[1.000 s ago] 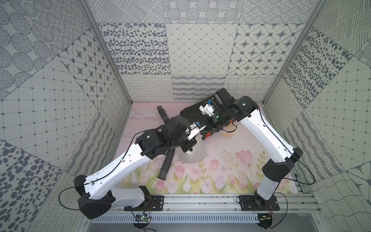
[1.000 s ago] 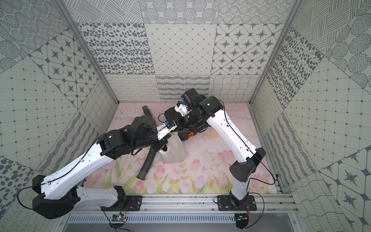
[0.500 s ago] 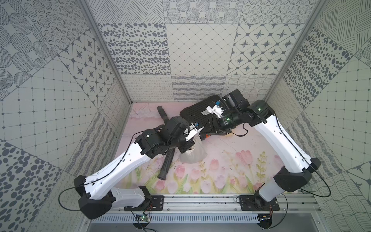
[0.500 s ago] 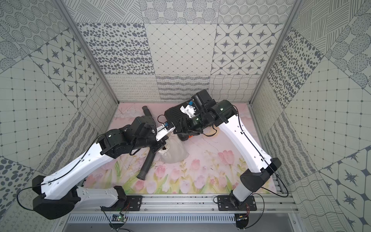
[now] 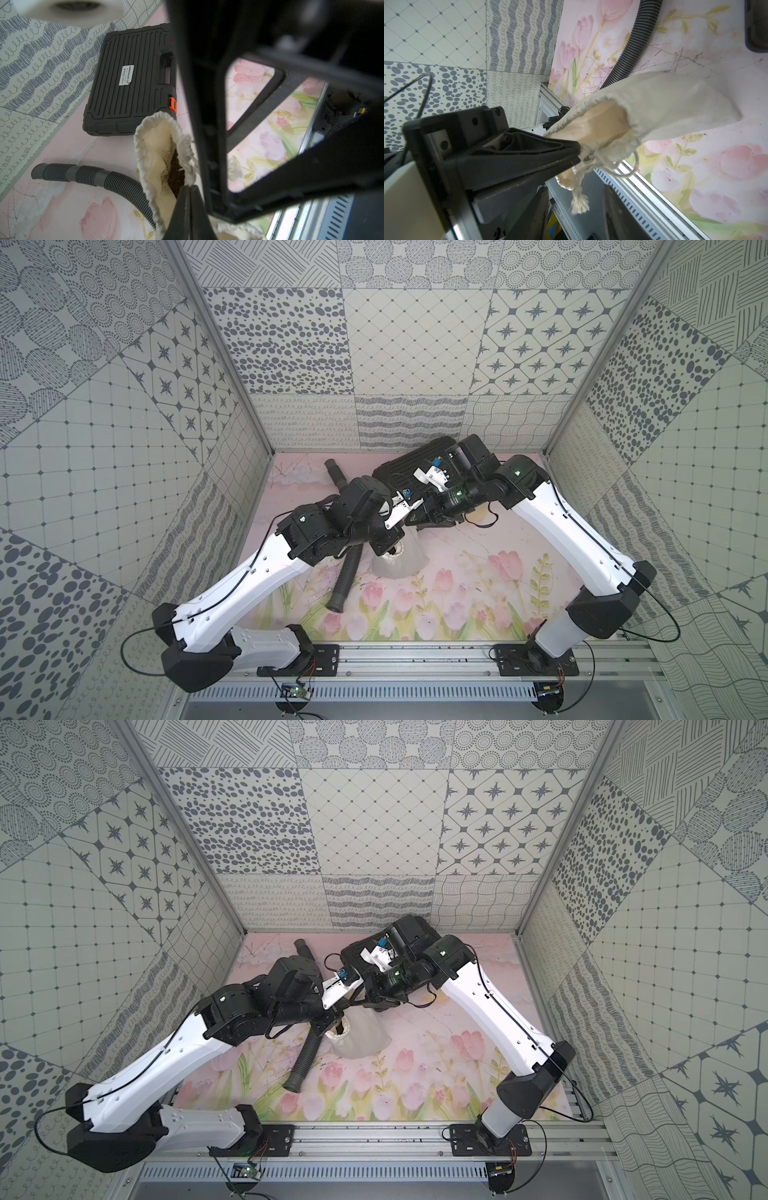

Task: Close the soil bag
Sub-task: Frap the soil bag at the center of the board.

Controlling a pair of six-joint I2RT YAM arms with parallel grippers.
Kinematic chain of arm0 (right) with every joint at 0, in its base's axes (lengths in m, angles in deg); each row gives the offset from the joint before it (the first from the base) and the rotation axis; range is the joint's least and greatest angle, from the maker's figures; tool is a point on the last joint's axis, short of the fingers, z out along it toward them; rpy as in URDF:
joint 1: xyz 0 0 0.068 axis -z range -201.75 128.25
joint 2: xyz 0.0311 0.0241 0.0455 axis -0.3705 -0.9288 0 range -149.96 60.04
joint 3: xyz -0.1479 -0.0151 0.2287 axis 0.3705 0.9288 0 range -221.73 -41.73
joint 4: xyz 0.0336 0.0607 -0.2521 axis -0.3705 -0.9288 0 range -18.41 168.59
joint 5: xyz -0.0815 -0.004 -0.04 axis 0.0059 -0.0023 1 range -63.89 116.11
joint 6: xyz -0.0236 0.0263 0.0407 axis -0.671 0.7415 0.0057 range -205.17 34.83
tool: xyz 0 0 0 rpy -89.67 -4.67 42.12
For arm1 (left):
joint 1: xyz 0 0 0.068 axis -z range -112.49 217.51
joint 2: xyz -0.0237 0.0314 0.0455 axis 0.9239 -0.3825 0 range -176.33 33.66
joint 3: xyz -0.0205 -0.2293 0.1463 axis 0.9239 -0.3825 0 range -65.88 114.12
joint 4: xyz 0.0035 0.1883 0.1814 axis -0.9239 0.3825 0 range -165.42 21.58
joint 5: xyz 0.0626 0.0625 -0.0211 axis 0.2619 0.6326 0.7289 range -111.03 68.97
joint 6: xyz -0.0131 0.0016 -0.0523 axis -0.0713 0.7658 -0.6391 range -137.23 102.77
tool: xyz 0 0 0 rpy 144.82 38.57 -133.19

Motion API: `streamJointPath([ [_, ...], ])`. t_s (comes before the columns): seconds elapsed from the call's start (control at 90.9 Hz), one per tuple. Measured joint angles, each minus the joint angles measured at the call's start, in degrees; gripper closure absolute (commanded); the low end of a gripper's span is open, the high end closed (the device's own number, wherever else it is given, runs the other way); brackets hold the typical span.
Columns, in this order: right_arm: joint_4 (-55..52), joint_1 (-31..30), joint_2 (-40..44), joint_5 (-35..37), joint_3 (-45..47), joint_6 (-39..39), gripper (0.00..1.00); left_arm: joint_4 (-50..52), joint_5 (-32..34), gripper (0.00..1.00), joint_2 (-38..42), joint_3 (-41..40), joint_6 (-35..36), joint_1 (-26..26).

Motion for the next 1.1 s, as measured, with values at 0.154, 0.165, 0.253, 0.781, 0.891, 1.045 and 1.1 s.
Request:
streamJointPath([
  [0.154, 0.9, 0.0, 0.0, -0.1, 0.7, 0.5, 0.65, 0.0, -0.3, 1.00, -0.1, 0.0, 0.0, 0.0],
  [0.165, 0.9, 0.0, 0.0, -0.1, 0.8, 0.5, 0.65, 0.0, -0.3, 1.00, -0.1, 0.0, 0.0, 0.0],
  [0.253, 1.1, 0.0, 0.0, -0.5, 1.5, 0.7, 0.59, 0.0, -0.4, 1.00, -0.2, 0.1, 0.0, 0.0],
  [0.781, 0.2, 0.0, 0.0, -1.0, 2.6, -0.7, 1.00, 0.4, -0.9, 1.00, -0.9, 0.7, 0.0, 0.0],
  [0.891, -0.3, 0.7, 0.1, -0.3, 2.6, -0.8, 1.00, 0.4, -0.9, 1.00, -0.9, 0.7, 0.0, 0.0],
  [1.045, -3.4, 4.0, 0.8, 1.5, 0.6, -1.7, 1.00, 0.4, -0.9, 1.00, -0.9, 0.7, -0.1, 0.0],
  [1.1, -4.7, 5.4, 0.8, 2.2, -1.7, -1.9, 1.00, 0.3, -0.9, 1.00, -0.9, 0.7, -0.1, 0.0],
])
